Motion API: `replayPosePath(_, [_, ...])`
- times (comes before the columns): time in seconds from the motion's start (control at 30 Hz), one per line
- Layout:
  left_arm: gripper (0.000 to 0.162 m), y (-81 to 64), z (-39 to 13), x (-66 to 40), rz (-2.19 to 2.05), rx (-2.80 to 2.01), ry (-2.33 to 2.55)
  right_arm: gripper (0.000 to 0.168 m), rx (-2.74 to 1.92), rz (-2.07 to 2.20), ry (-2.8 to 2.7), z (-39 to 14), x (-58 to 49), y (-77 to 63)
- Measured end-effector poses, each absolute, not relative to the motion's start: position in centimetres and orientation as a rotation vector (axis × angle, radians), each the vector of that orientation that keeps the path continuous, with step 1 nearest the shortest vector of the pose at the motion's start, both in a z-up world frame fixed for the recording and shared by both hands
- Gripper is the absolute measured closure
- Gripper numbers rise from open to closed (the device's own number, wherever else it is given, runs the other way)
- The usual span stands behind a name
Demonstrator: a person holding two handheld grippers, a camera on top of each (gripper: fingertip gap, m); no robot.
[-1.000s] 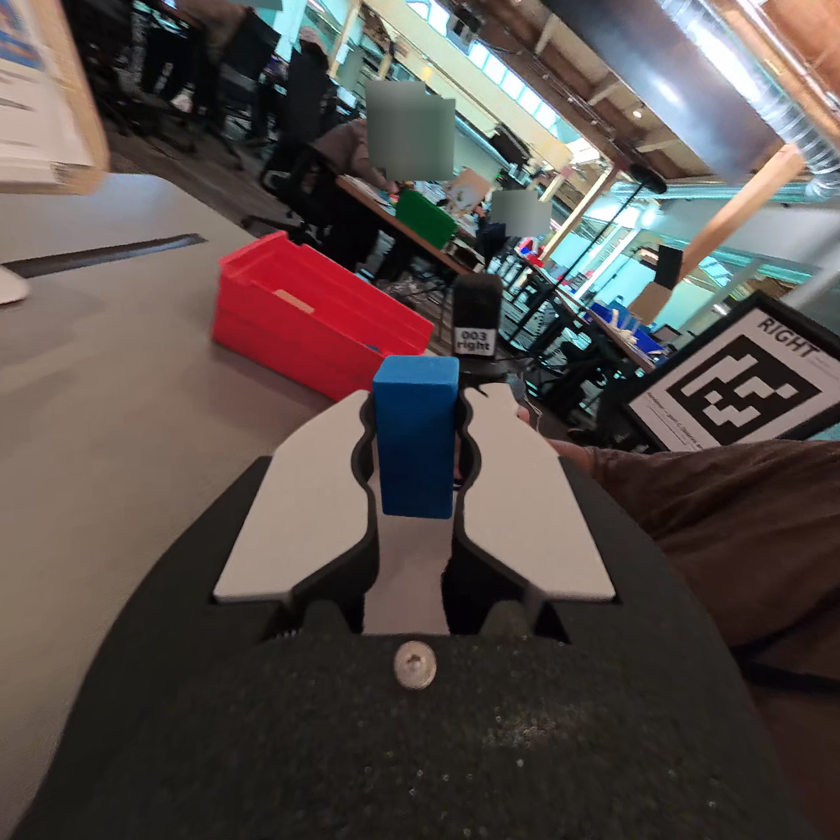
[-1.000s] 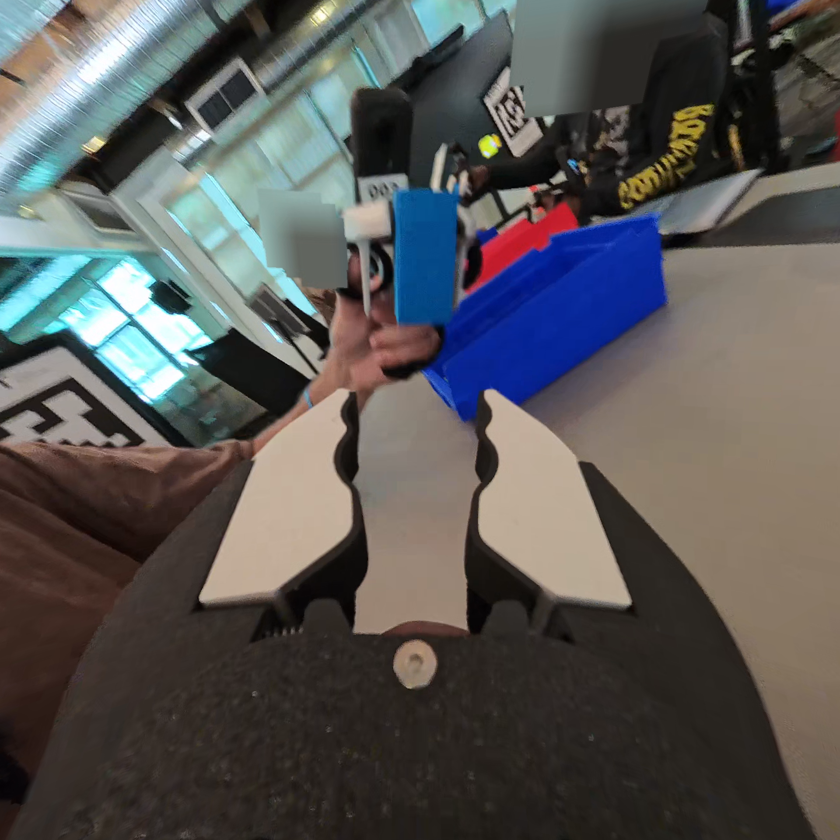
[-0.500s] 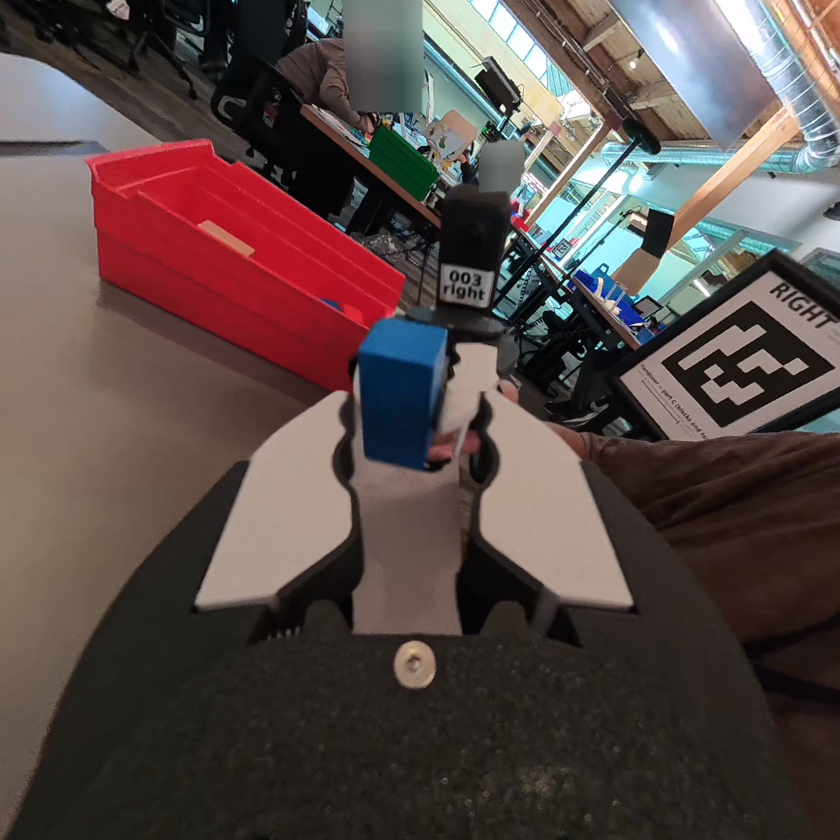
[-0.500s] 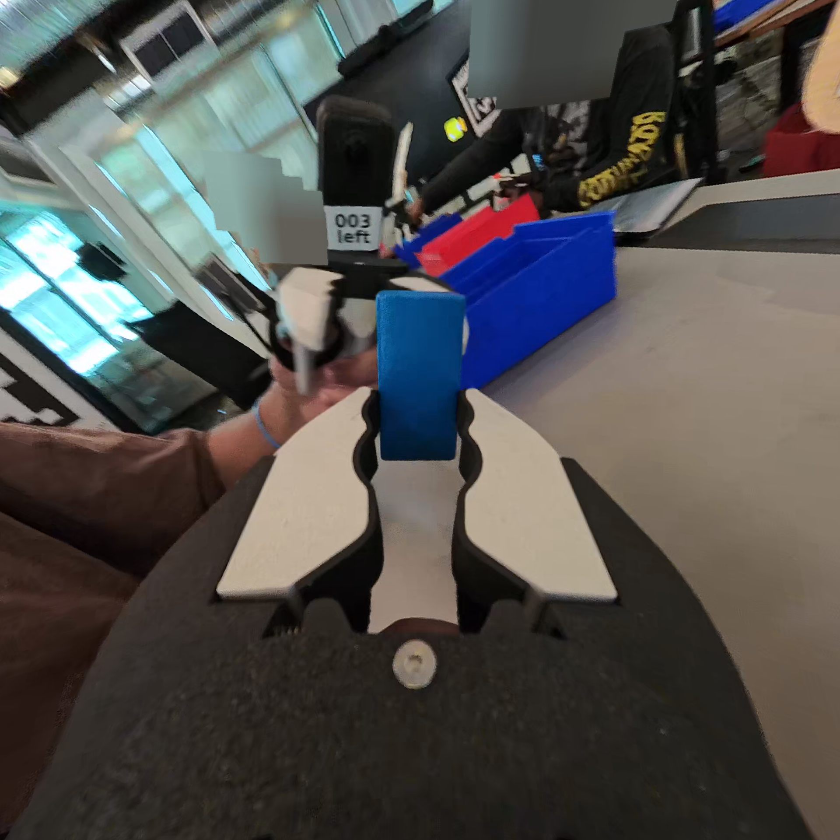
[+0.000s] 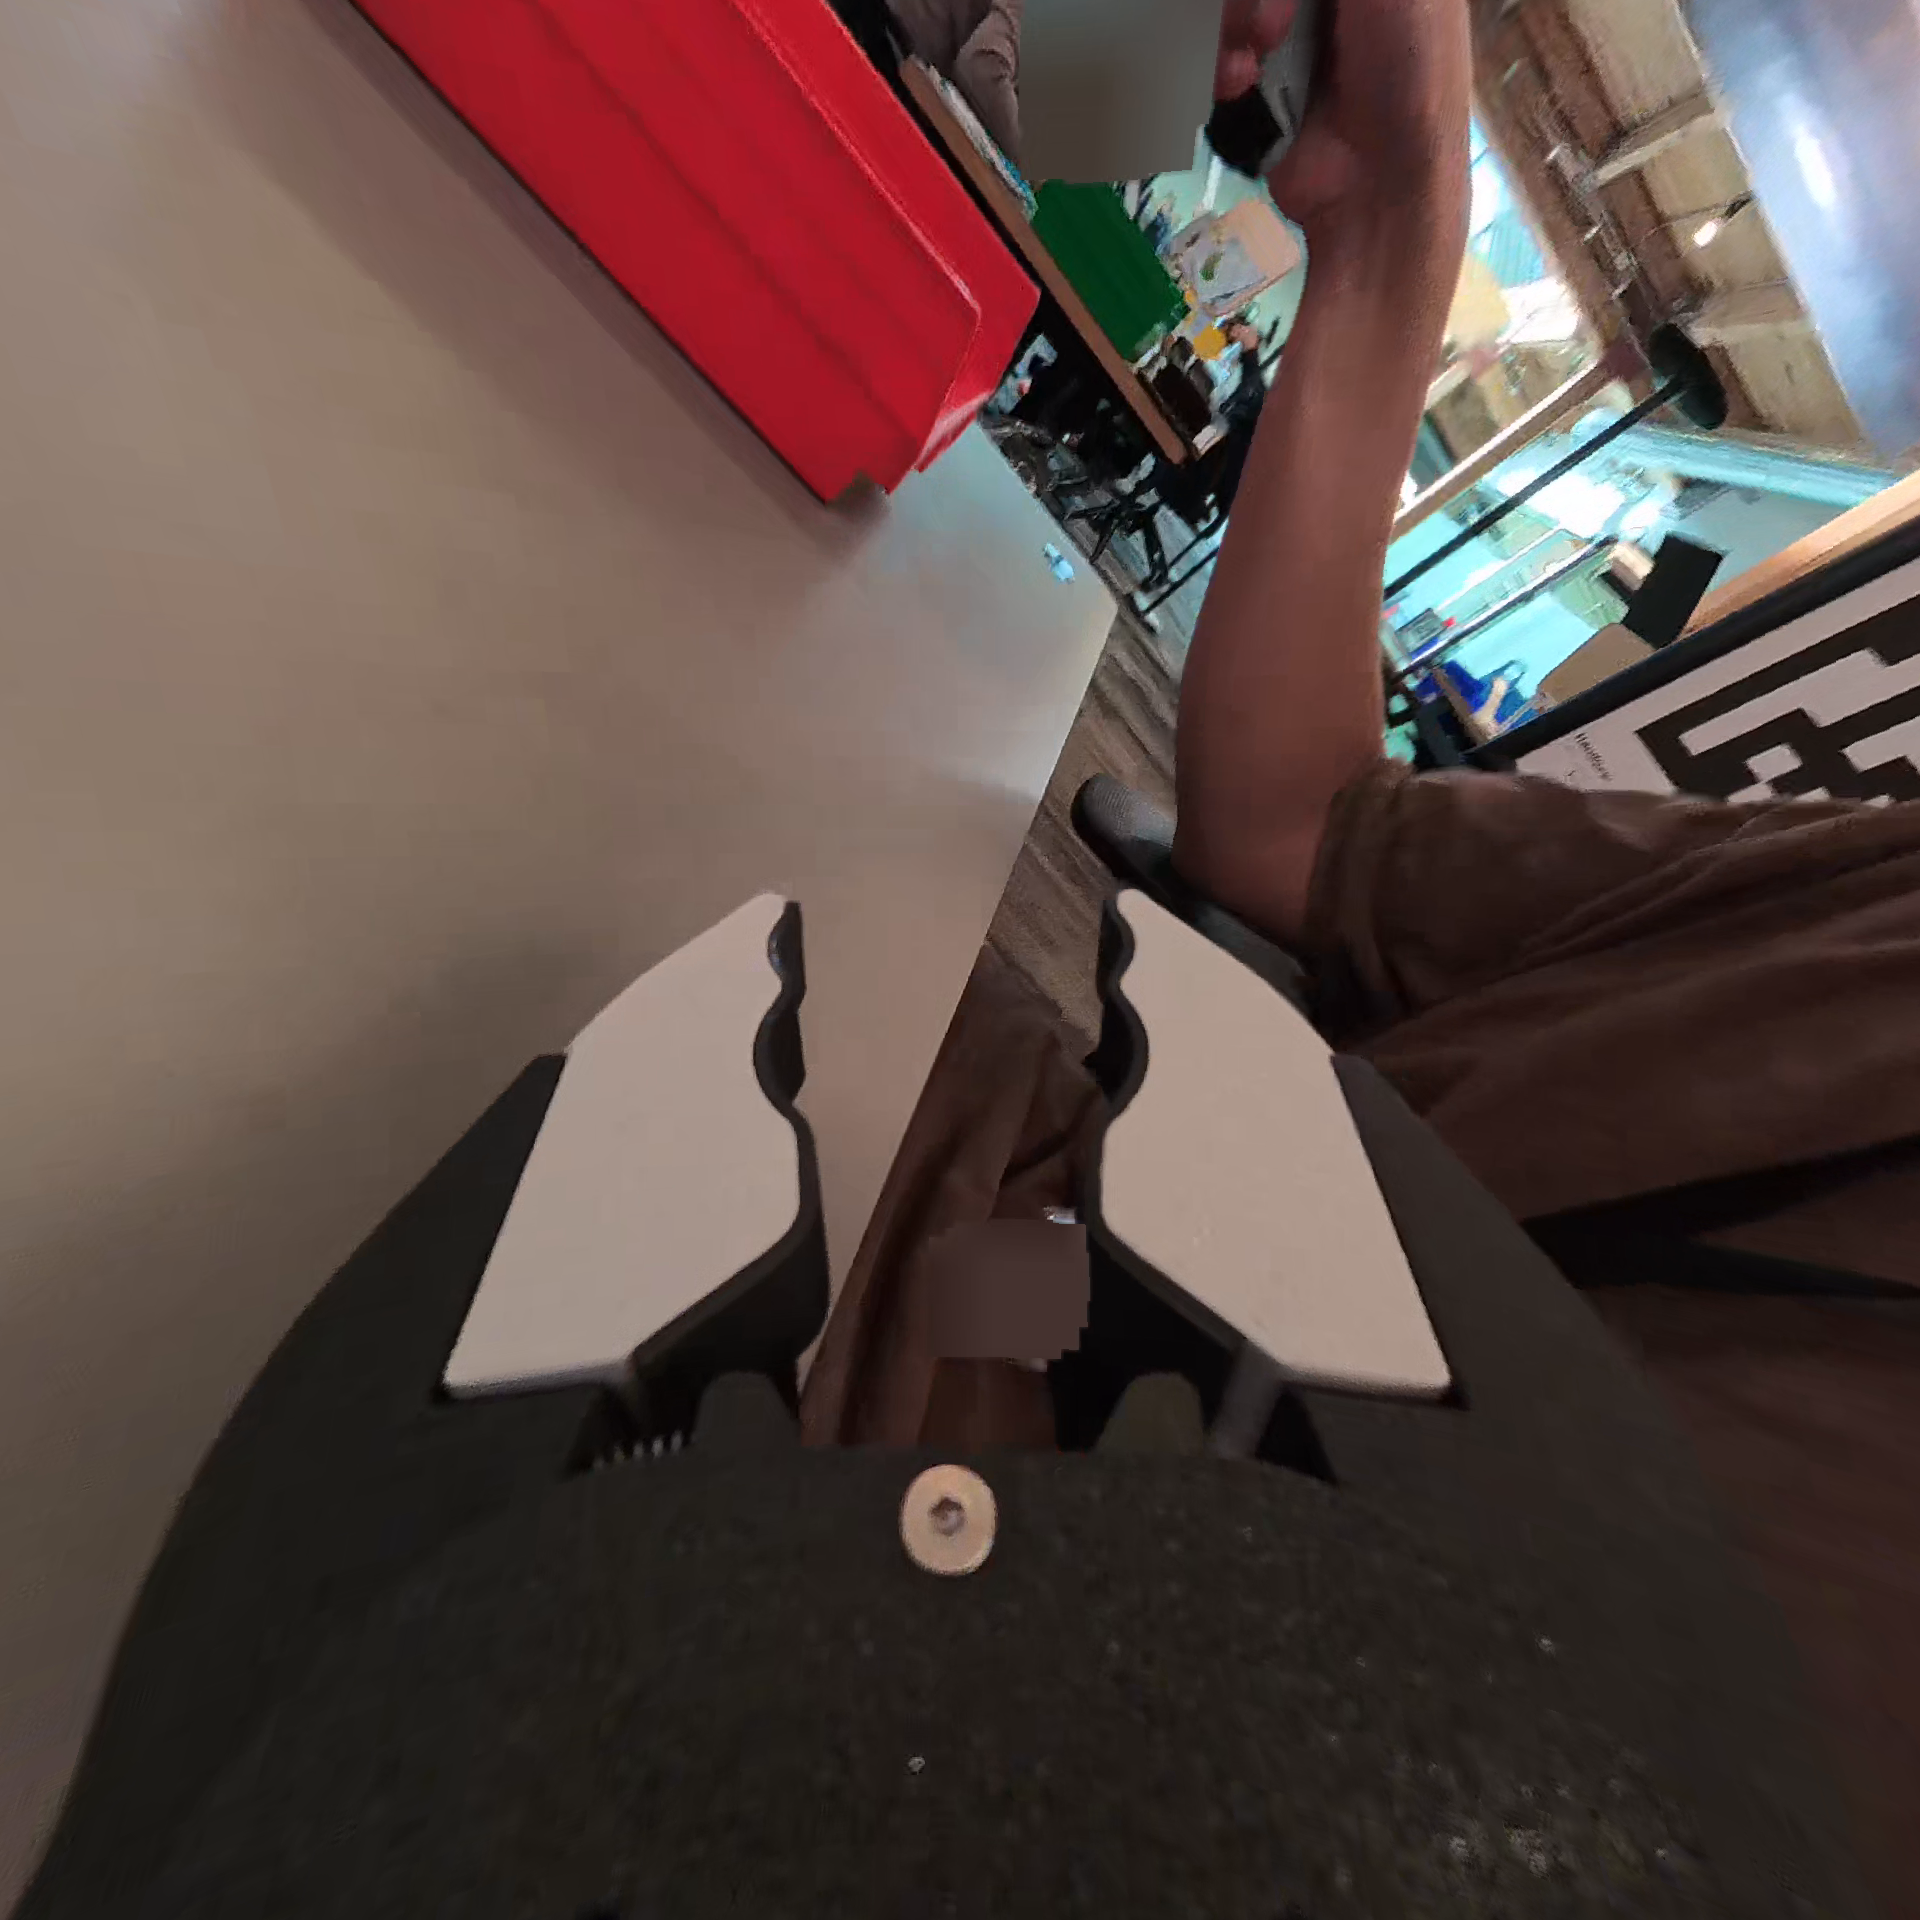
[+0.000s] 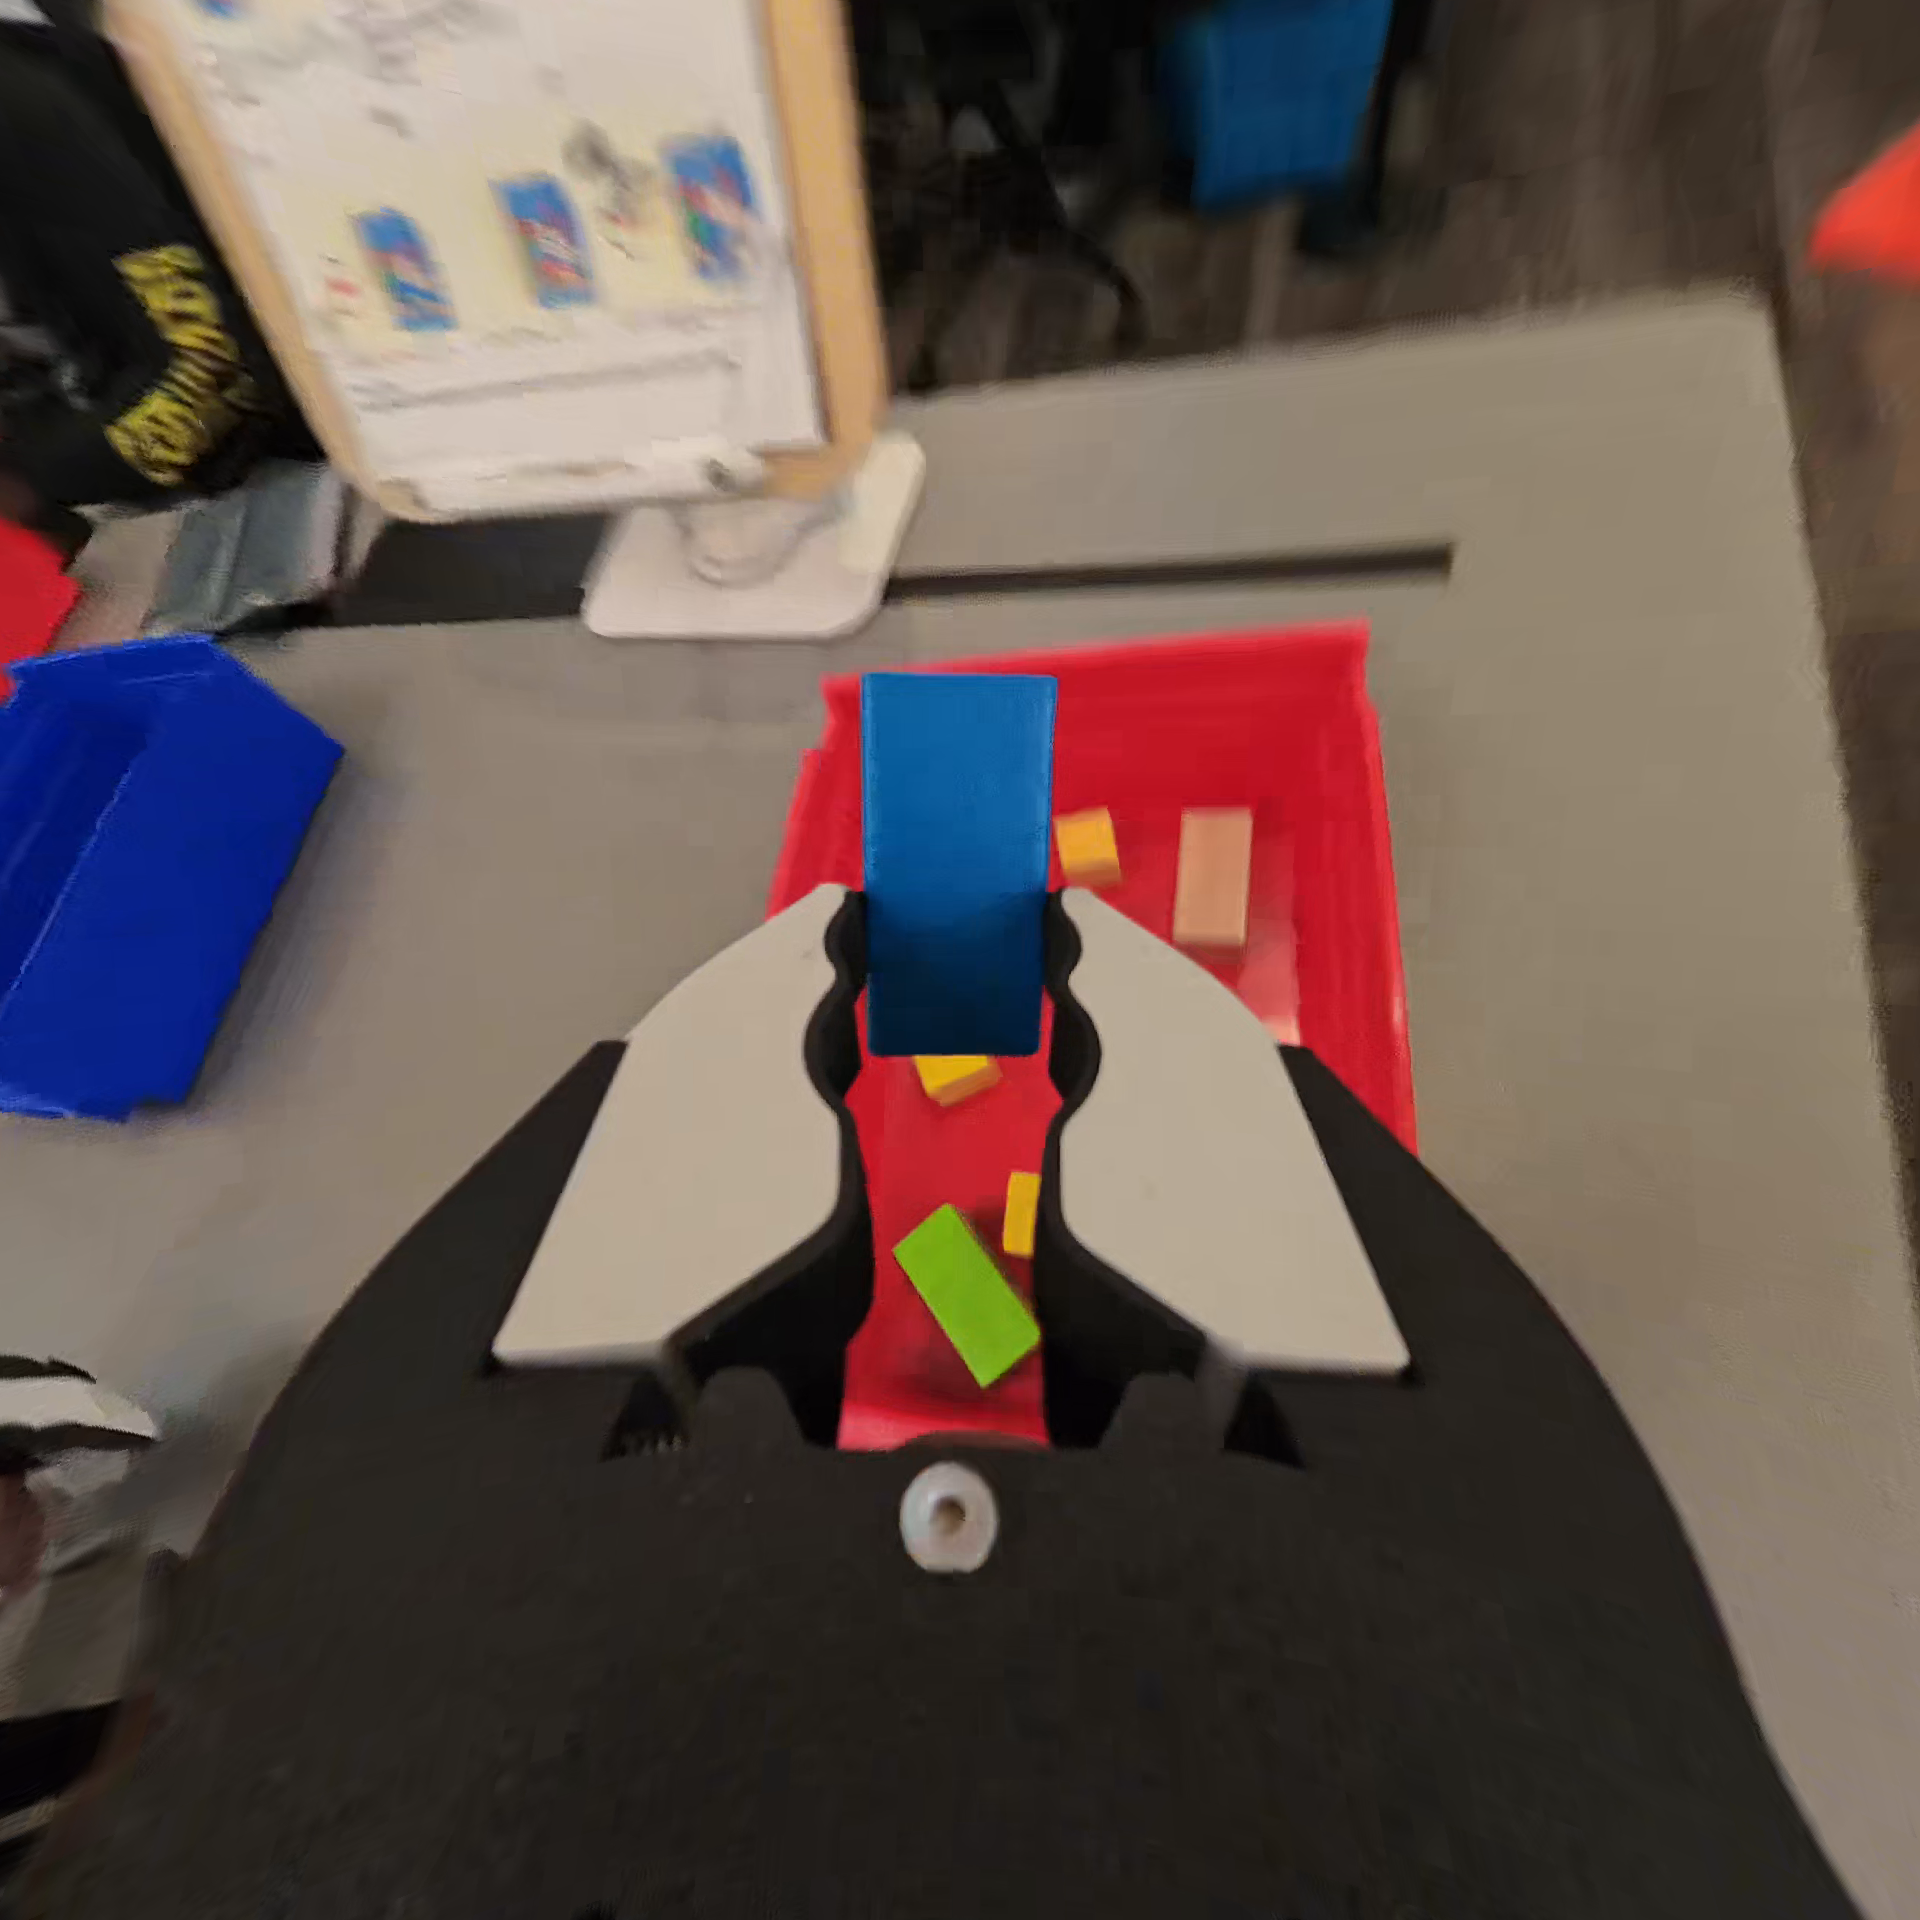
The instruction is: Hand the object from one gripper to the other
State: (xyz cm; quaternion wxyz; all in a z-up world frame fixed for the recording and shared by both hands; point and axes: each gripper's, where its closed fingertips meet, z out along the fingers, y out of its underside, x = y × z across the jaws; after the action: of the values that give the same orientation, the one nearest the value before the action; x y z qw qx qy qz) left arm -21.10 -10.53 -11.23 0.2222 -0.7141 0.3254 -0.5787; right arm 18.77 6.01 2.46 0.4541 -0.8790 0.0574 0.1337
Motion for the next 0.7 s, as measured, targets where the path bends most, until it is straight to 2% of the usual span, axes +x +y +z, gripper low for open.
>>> replayPosePath(0.17, [0.109,-9.6,-11.5,-21.6,-1.354,-1.926,1.017,0.135,-2.547,0.289,0.276,-8.0,19.7,7.7])
replayPosePath(0.3, [0.11,-9.9,-12.7,-21.6,-1.407,-1.968,1.003,0.136,-2.821,0.173,0.18,-14.0,18.6,7.1])
replayPosePath(0.4, [0.11,-10.0,-13.2,-21.6,-1.483,-2.004,0.972,0.136,-2.901,0.133,0.161,-16.4,18.4,7.2])
replayPosePath(0.7, [0.11,-9.8,-13.0,-22.0,-1.549,-2.014,0.921,0.135,-2.956,0.124,0.124,-18.5,17.5,7.1])
